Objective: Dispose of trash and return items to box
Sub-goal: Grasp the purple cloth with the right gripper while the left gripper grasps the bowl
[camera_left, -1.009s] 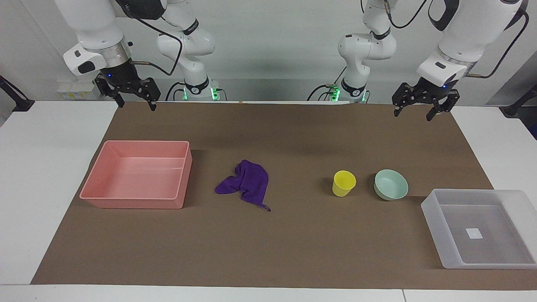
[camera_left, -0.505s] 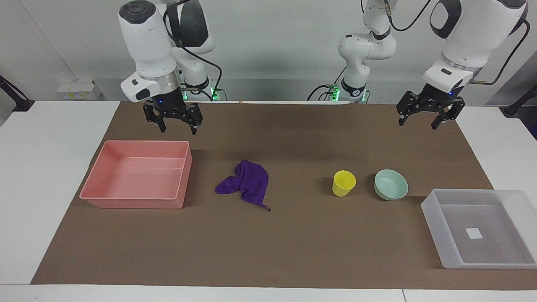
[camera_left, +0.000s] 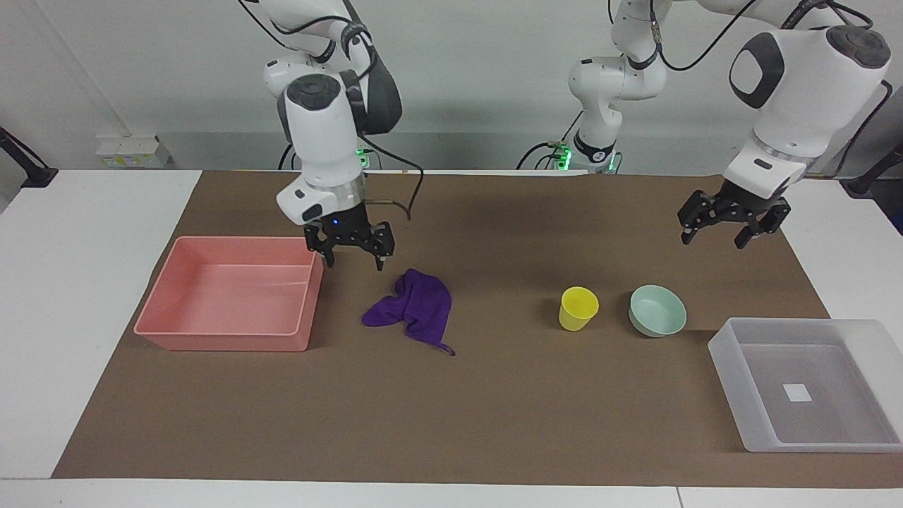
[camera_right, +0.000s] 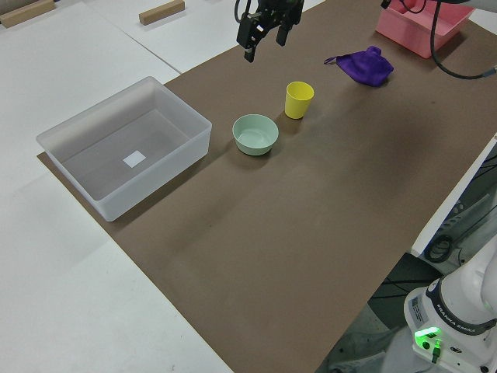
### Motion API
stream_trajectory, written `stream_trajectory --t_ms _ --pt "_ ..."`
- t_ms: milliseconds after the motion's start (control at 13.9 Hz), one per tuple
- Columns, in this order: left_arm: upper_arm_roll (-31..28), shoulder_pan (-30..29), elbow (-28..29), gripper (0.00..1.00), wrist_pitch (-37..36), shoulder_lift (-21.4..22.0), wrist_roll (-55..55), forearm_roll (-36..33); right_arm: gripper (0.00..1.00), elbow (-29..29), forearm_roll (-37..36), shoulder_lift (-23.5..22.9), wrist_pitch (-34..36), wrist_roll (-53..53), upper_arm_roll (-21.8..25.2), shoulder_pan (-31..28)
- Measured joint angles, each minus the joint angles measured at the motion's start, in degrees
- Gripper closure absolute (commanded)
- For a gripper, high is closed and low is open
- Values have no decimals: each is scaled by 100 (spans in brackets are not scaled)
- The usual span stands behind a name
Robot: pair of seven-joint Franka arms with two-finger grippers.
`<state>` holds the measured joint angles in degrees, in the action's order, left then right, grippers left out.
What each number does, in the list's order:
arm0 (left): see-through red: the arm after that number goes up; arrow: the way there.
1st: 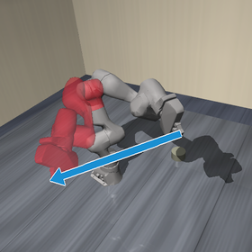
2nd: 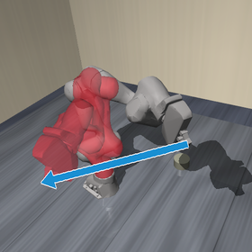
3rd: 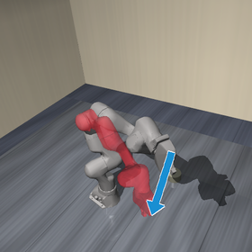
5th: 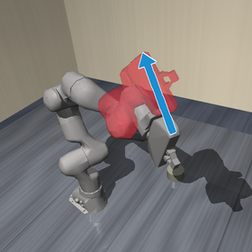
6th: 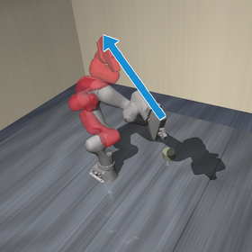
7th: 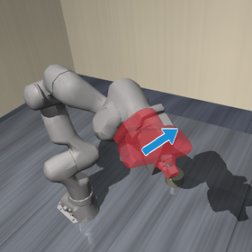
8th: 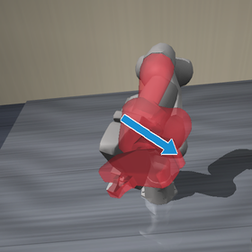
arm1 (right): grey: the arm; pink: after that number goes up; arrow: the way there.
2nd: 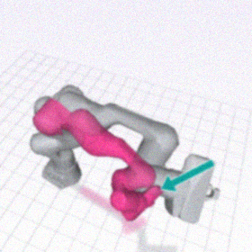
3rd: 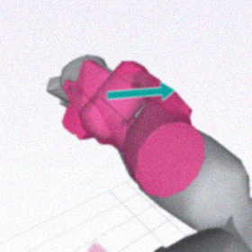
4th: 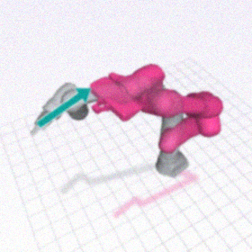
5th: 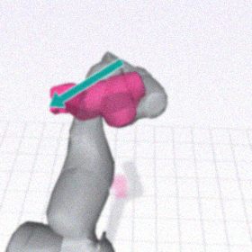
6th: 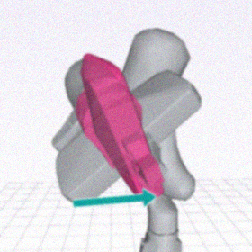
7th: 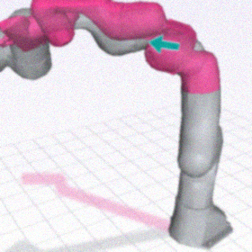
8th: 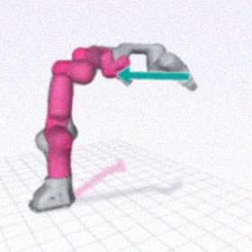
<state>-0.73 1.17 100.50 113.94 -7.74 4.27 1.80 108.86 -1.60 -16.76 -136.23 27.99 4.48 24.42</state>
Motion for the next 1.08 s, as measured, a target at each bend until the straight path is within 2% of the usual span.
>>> stream_trajectory --t_ms 144,360,432,505,577,793,1081 --pt "0 -54 467 0 501 -6 -477 1 0 206 0 -235 -428 93 -1 127" --pt "16 -56 978 0 958 0 -1331 1 0 258 0 -415 -513 148 -2 312" --pt "19 -56 1107 0 1069 1 -1600 1 38 289 0 -434 -555 148 -2 350" --pt "21 -56 1230 0 1197 2 -1910 1 81 328 0 -440 -574 146 -2 364" --pt "23 -56 1342 0 1322 1 -2251 1 100 361 0 -440 -577 145 -2 366" --pt "29 -57 1577 0 1770 -69 -3603 3 100 391 4 -439 -517 381 -2 383" --pt "39 -56 1625 0 2313 -389 -5153 3 100 351 -5 -402 -285 573 -2 475"
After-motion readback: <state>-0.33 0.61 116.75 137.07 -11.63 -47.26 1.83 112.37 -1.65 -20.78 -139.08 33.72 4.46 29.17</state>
